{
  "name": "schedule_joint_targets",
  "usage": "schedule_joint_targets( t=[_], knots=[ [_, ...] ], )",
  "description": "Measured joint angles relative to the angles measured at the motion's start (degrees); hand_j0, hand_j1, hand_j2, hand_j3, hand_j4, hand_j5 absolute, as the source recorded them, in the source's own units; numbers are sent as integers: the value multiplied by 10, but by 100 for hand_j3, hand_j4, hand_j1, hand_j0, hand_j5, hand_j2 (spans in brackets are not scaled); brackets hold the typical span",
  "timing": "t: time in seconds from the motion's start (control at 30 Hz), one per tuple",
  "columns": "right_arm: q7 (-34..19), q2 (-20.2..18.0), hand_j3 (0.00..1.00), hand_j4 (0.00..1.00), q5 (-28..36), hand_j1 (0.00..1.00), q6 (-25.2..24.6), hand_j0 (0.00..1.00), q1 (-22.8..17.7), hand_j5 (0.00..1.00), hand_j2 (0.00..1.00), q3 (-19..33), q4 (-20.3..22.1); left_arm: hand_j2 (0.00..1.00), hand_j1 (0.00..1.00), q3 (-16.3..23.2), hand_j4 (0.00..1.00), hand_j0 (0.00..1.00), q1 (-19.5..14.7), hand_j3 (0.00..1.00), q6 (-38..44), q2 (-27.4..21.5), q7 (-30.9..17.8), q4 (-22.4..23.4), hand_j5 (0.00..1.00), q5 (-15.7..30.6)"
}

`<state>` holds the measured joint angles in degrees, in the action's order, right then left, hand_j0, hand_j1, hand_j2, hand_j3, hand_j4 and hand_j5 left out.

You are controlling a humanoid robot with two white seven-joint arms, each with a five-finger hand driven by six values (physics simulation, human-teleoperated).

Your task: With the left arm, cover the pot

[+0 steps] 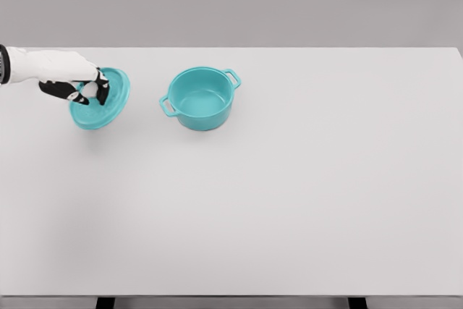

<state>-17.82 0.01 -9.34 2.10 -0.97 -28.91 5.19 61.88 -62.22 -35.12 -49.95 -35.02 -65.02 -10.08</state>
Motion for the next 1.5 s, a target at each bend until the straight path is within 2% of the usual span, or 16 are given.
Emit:
schedule_joint_targets(
  t=[0.57, 0.77, 1.07, 1.2, 1.37, 1.5],
  knots=[
    [0, 0, 100, 100, 0, 100, 0, 100, 0, 100, 100, 0, 0, 41, 41, 0, 41, 41, -57, 41, 0, 80, 0, -4, 41, -3],
    [0, 0, 100, 100, 0, 100, 0, 100, 0, 100, 100, 0, 0, 40, 40, 0, 40, 40, -62, 40, -1, 111, 0, -4, 40, -5],
    [0, 0, 100, 100, 0, 100, 0, 100, 0, 100, 100, 0, 0, 43, 43, 1, 43, 43, -66, 43, 0, 150, 0, -2, 43, -35],
    [0, 0, 100, 100, 0, 100, 0, 100, 0, 100, 100, 0, 0, 50, 50, 2, 50, 50, -64, 50, 0, 157, 0, -1, 50, -36],
    [0, 0, 100, 100, 0, 100, 0, 100, 0, 100, 100, 0, 0, 70, 70, 4, 70, 70, -62, 70, 0, 159, 0, 0, 70, -42],
    [0, 0, 100, 100, 0, 100, 0, 100, 0, 100, 100, 0, 0, 76, 76, 4, 76, 76, -62, 76, 0, 161, 0, 0, 76, -52]
  ],
)
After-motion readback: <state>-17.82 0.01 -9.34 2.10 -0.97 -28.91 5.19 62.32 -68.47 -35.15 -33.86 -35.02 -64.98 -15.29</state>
